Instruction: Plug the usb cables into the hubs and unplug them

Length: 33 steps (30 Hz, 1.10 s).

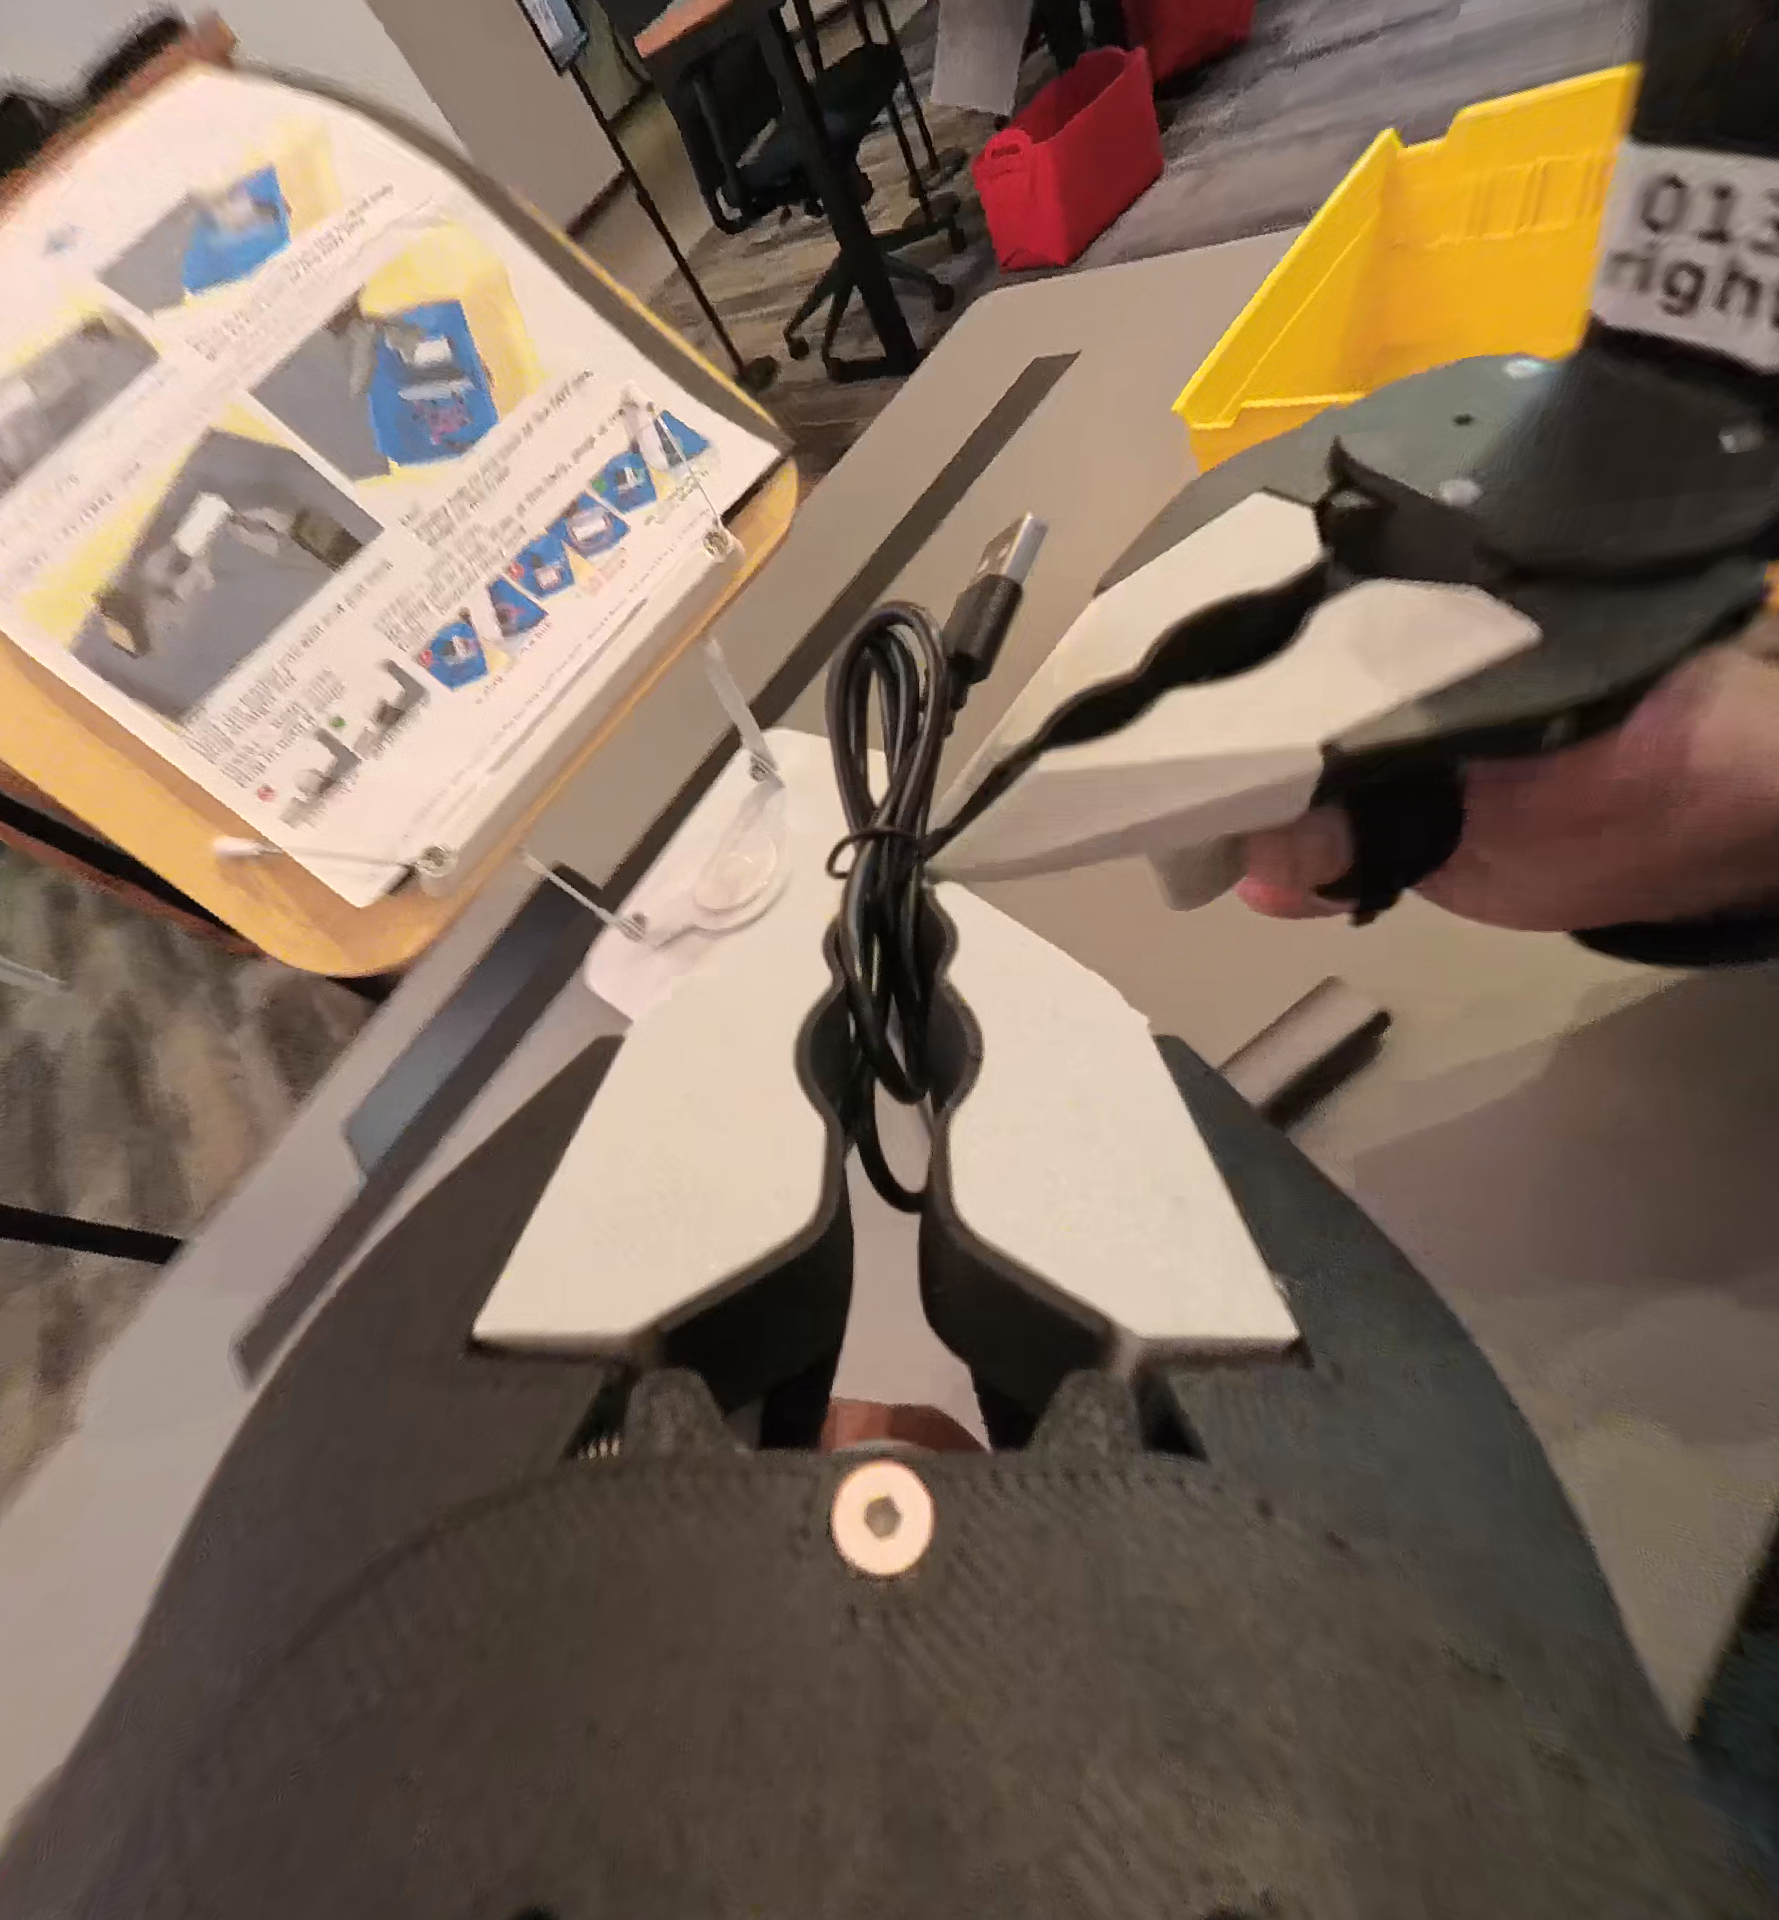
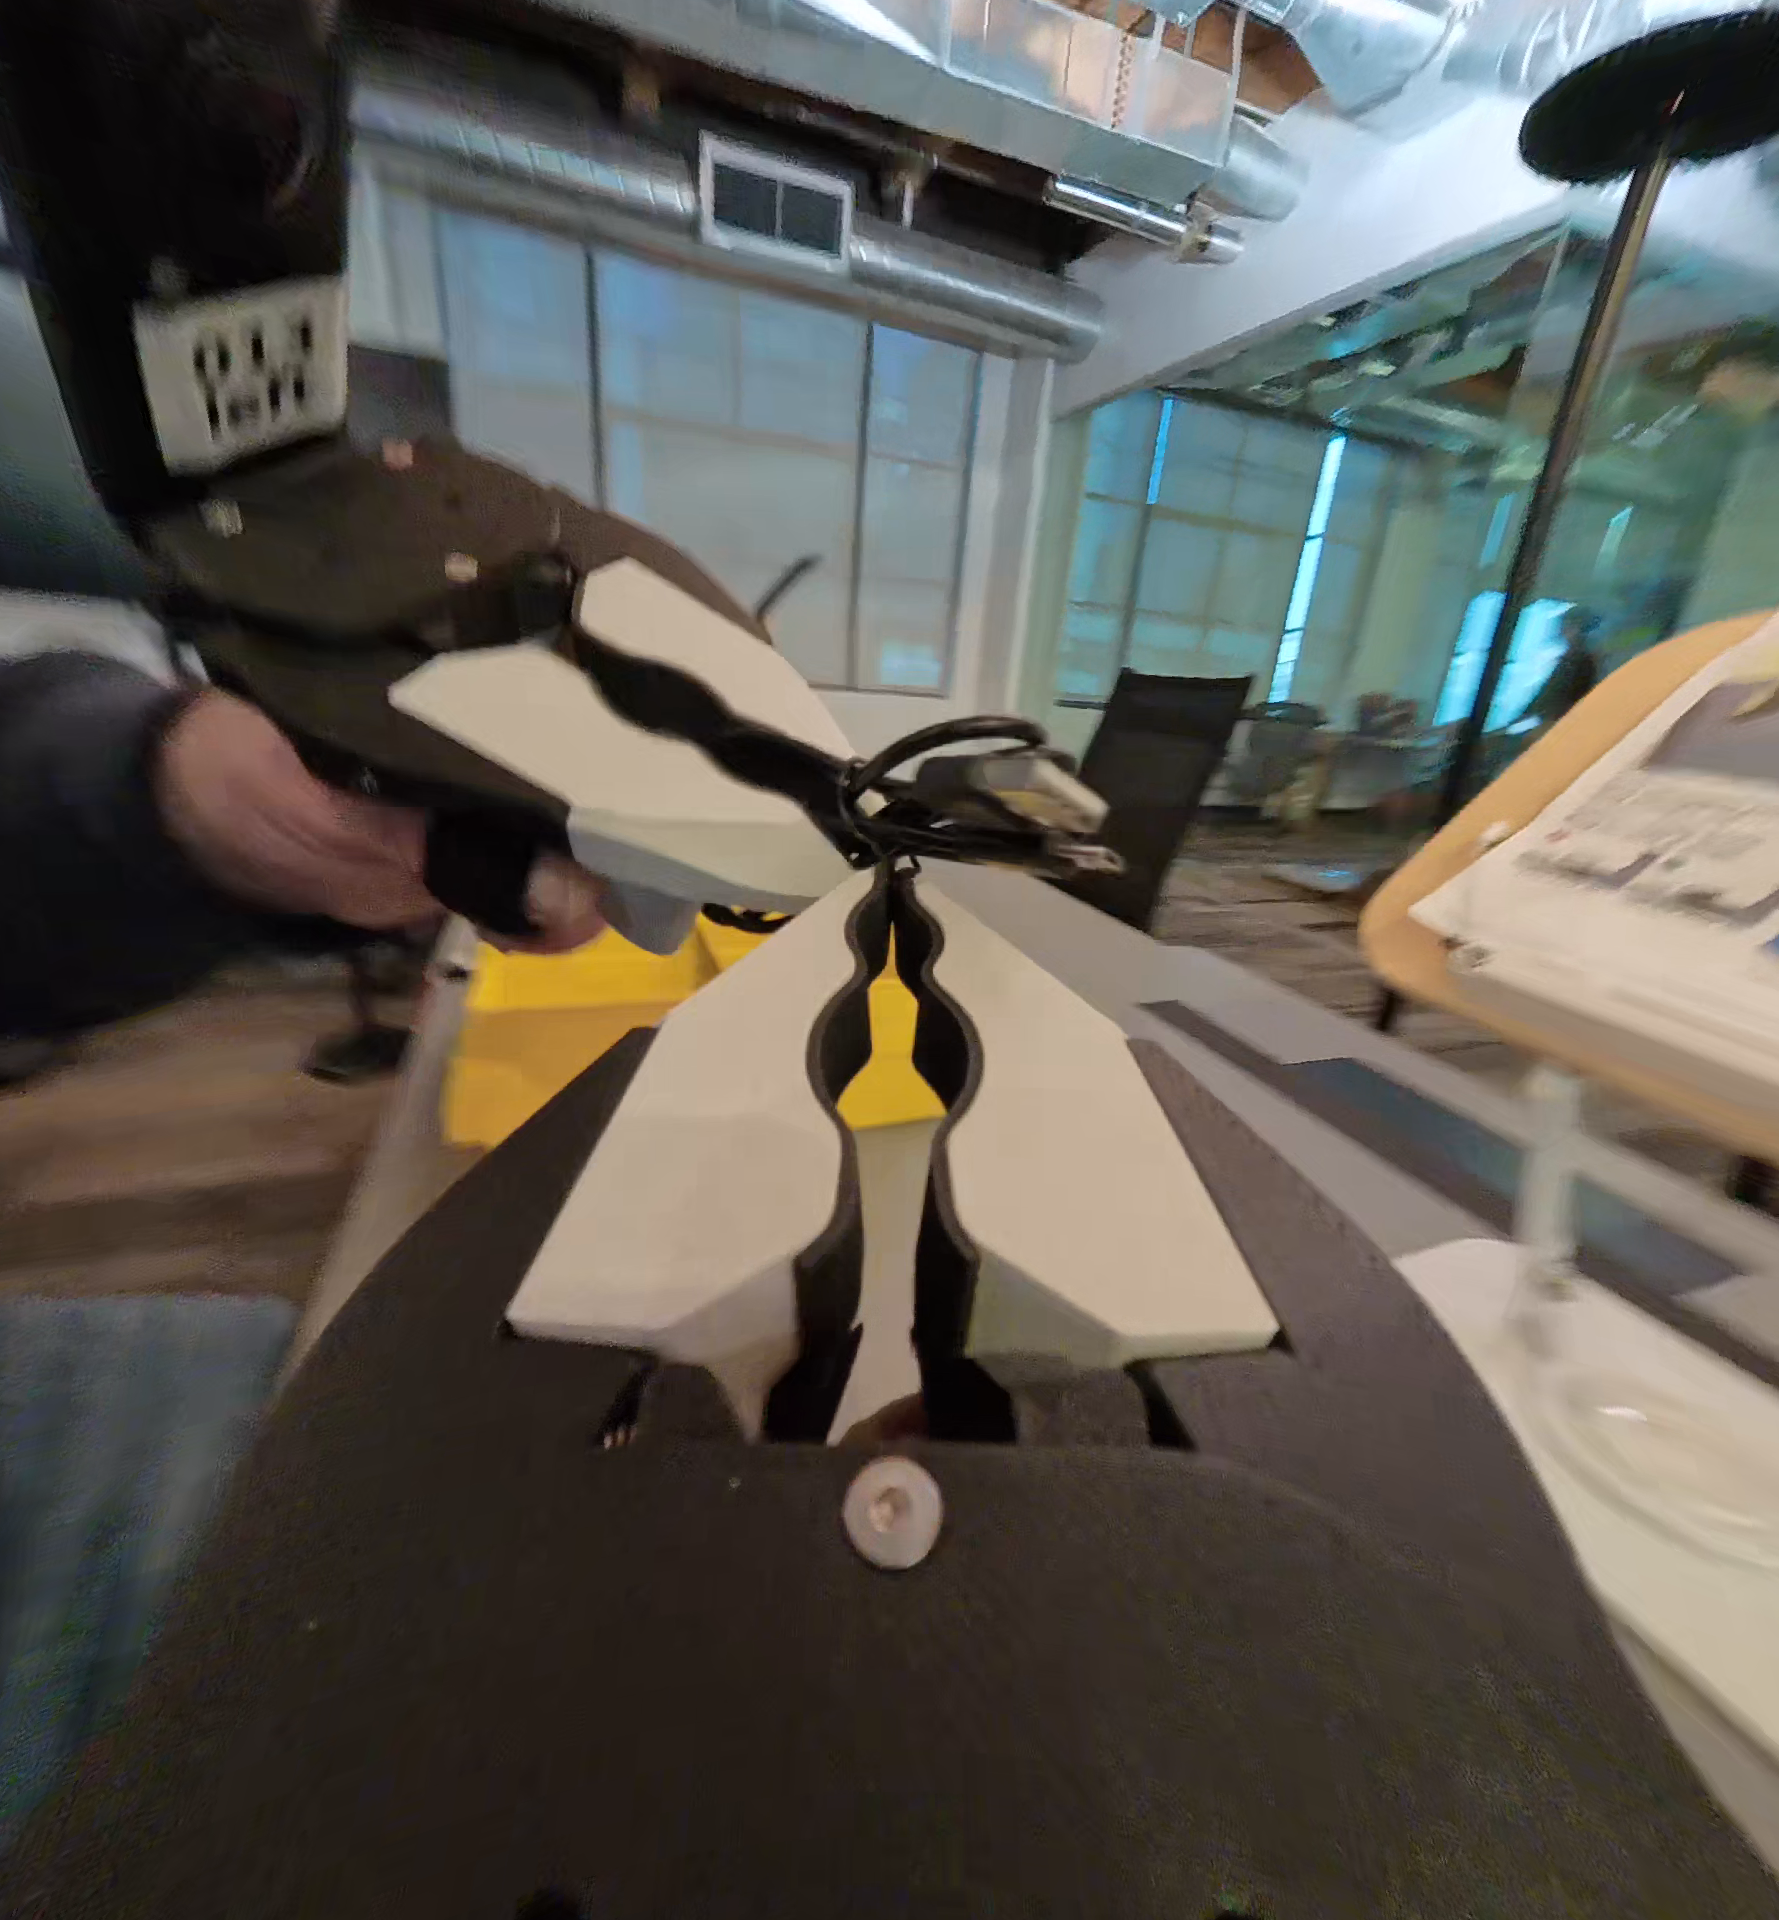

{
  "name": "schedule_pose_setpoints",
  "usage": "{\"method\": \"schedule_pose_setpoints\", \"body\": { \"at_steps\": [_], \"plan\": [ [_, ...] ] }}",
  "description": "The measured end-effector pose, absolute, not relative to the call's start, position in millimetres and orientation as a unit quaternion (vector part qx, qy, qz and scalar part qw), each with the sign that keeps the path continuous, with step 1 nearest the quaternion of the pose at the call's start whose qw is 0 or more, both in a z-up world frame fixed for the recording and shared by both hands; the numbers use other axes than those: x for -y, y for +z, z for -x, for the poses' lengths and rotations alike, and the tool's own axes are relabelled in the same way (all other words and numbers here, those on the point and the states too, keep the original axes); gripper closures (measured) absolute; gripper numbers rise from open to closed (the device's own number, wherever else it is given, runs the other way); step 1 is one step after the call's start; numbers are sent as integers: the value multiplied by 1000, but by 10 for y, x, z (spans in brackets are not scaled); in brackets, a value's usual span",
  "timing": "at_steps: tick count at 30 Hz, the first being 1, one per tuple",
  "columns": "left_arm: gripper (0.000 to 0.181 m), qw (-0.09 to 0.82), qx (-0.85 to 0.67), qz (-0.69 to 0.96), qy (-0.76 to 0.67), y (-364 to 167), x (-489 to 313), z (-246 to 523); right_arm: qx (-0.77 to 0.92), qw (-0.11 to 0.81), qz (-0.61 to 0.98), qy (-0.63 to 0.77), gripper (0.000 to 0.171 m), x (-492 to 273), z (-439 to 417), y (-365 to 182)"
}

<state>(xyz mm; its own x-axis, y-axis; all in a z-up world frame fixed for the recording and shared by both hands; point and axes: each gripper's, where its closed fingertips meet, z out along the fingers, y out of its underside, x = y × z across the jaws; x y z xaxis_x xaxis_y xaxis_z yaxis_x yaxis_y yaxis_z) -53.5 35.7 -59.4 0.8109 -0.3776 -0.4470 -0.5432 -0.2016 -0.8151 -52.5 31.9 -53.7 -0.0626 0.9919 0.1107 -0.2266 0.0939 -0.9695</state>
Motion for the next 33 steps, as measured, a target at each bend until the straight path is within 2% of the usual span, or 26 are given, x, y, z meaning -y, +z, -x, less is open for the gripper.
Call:
{"method": "schedule_pose_setpoints", "body": {
  "at_steps": [9,11,13,14,15,21,24,28,30,33],
  "plan": [
    [172,574,-369,714,156,-532,-340,543,321,218,396,832,171,-246,489,-452],
    [172,582,-374,705,156,-519,-329,551,301,185,382,854,171,-235,494,-443],
    [173,576,-361,719,142,-561,-331,585,321,246,387,829,170,-253,531,-477],
    [173,577,-351,725,136,-564,-335,605,324,265,385,823,155,-264,527,-466],
    [173,573,-344,732,132,-576,-339,632,334,281,382,815,148,-261,522,-460],
    [173,557,-291,775,64,-645,-361,688,477,547,360,587,160,-240,514,-577],
    [173,554,-272,786,41,-641,-366,703,524,642,329,453,161,-230,512,-595],
    [173,537,-256,804,21,-661,-363,687,576,745,243,231,161,-191,528,-597],
    [173,529,-243,813,4,-658,-362,683,585,781,192,108,151,-189,547,-587],
    [173,510,-226,830,-29,-662,-355,676,581,796,166,35,148,-251,554,-592]
  ]
}}
